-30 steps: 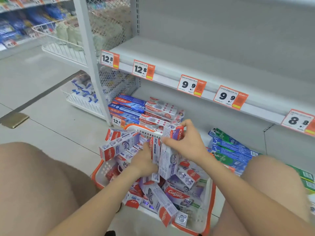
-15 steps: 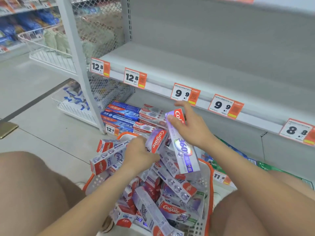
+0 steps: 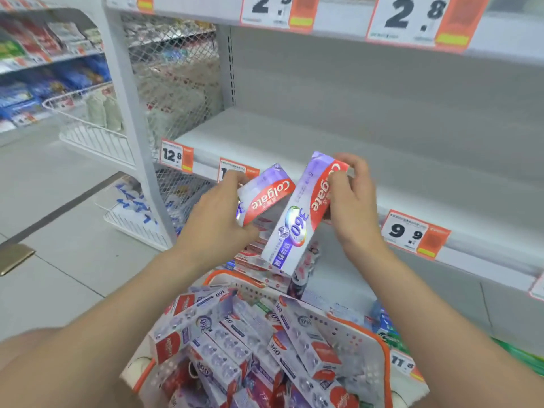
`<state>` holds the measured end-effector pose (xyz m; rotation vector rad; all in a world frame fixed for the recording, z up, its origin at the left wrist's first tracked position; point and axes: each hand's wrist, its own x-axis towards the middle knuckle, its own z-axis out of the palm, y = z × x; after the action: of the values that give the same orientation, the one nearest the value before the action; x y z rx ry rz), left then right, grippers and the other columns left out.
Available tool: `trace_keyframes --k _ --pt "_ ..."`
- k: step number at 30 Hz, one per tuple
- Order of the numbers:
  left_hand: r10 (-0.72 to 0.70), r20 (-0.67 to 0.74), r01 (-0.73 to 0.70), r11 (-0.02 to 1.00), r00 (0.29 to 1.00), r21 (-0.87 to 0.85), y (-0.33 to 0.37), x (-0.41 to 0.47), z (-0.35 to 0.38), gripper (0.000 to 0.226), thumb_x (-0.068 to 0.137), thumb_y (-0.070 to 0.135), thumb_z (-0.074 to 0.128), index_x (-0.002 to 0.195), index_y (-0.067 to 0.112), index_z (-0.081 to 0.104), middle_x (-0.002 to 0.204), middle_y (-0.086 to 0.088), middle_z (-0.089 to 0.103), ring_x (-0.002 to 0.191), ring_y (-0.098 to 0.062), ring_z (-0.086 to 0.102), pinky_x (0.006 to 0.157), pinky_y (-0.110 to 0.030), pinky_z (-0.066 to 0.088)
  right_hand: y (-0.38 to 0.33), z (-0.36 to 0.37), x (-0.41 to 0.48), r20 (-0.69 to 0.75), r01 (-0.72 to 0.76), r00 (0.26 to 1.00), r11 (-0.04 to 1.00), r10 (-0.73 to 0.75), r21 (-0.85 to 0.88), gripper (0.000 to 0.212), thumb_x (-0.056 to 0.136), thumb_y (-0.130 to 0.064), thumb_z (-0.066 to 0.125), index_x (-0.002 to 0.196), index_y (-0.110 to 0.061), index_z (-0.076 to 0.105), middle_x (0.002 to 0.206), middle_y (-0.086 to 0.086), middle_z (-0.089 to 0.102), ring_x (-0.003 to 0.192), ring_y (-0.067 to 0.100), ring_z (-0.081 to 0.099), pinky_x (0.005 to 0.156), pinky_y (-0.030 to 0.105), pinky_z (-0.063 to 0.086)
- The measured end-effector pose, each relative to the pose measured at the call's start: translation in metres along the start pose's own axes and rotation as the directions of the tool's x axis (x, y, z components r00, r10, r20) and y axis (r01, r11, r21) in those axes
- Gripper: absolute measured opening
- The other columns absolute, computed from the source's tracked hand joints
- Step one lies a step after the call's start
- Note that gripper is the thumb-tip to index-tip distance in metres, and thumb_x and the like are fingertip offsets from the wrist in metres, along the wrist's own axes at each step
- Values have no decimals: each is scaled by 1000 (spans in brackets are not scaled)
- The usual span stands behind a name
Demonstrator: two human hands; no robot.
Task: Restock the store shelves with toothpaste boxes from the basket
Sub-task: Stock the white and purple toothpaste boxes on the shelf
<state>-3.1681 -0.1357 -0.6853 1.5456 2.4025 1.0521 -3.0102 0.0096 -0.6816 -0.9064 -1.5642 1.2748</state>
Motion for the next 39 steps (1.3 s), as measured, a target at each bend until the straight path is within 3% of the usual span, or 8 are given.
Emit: trace_keyframes --k 4,9,15,20,23,32,36,39 --pt "15 -21 -16 999 1000 -30 -8 19 -3 61 73 10 79 128 22 55 107 5 69 92 -21 64 72 -35 47 1 1 15 -34 -73 996 982 80 173 50 86 -24 63 134 -30 47 86 3 64 63 14 63 62 33 50" --pt "-4 -85 4 1000 996 -2 -24 41 -13 60 67 18 83 123 24 60 107 6 72 90 -20 67 76 -41 54 8 13 32 -239 63 971 958 6 281 56 87 -23 56 138 -47 52 103 14 63 73 20 65 74 48 59" --pt "-81 -220 68 996 972 -64 -40 54 -15 52 74 19 84 120 22 59 104 4 72 87 -22 66 75 -41 55 4 31 59 -354 118 930 834 97 540 48 98 -3 44 139 -27 56 105 2 69 88 20 66 79 40 60" --pt "-90 -196 102 994 976 48 -55 64 -16 43 75 20 81 110 20 56 95 -3 70 83 -32 66 69 -46 55 17 48 67 -279 152 956 965 -89 213 69 93 -6 49 154 -34 31 126 2 67 98 21 68 98 56 56" --pt "-159 -226 168 985 961 23 -71 69 -25 38 75 17 80 104 19 55 90 -2 69 79 -30 64 64 -40 52 21 55 70 -157 183 971 983 -181 -3 67 94 -11 58 154 -33 38 131 -13 65 103 16 67 99 54 56" --pt "-177 -247 180 984 953 -14 -77 84 -28 40 75 25 80 107 25 57 89 2 71 82 -28 67 71 -45 58 -2 82 95 -292 395 885 916 -362 63 62 90 9 48 146 -13 35 129 -7 48 97 -3 60 82 30 57" --pt "-169 -239 172 985 956 -6 -77 85 -27 40 77 24 81 109 23 57 94 1 69 85 -28 66 72 -47 58 -1 96 109 -138 345 931 938 -339 19 66 85 3 57 145 -22 42 128 13 57 94 16 68 78 24 55" --pt "-174 -239 180 984 955 5 -79 85 -29 39 78 27 81 108 23 57 92 2 69 84 -27 66 71 -46 58 5 94 111 14 321 947 940 -321 -116 65 85 5 60 142 -23 44 103 4 64 74 10 61 72 22 51"
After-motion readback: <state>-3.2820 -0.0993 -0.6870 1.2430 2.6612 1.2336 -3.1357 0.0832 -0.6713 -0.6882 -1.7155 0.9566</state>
